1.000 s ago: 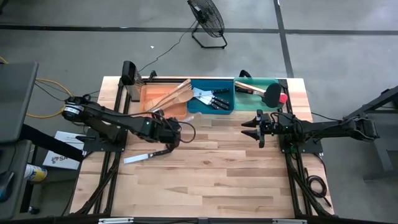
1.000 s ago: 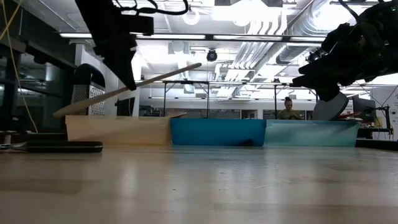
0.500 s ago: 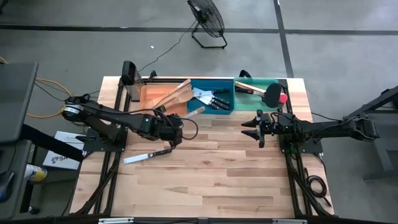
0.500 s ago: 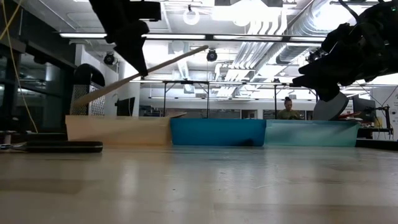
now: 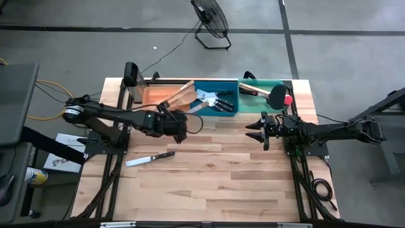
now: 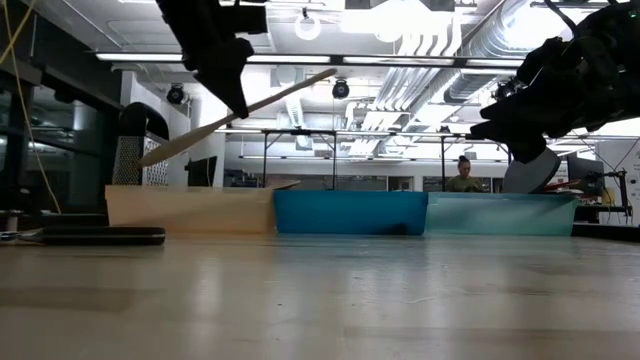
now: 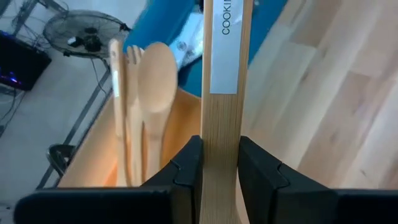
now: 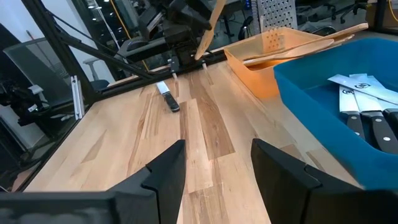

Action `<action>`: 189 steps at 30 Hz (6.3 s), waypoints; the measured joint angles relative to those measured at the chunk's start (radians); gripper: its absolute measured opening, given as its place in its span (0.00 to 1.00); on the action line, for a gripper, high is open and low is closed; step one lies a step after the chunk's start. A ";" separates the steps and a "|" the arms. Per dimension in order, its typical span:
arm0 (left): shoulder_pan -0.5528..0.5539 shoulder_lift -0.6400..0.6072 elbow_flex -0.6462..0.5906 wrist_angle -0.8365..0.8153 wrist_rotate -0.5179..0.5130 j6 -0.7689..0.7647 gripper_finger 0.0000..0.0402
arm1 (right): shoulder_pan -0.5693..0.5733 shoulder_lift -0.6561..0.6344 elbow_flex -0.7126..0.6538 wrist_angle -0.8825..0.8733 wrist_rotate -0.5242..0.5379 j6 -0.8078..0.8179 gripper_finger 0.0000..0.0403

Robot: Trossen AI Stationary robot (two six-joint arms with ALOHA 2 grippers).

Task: Pick & Place Kitchen Items
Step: Put the wooden serving spoon into the orange bin, then put the knife into the blue bin

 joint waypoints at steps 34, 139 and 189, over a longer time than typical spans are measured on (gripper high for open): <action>0.287 -0.014 -0.036 0.225 0.011 0.348 0.17 | 0.000 0.000 0.000 0.000 0.000 0.000 0.43; 0.719 0.079 -0.207 0.241 0.531 0.478 0.33 | 0.000 0.000 0.000 0.000 0.001 0.000 0.43; 0.054 -0.221 -0.206 -0.126 0.515 0.044 0.33 | 0.000 0.000 0.000 0.000 0.000 0.000 0.43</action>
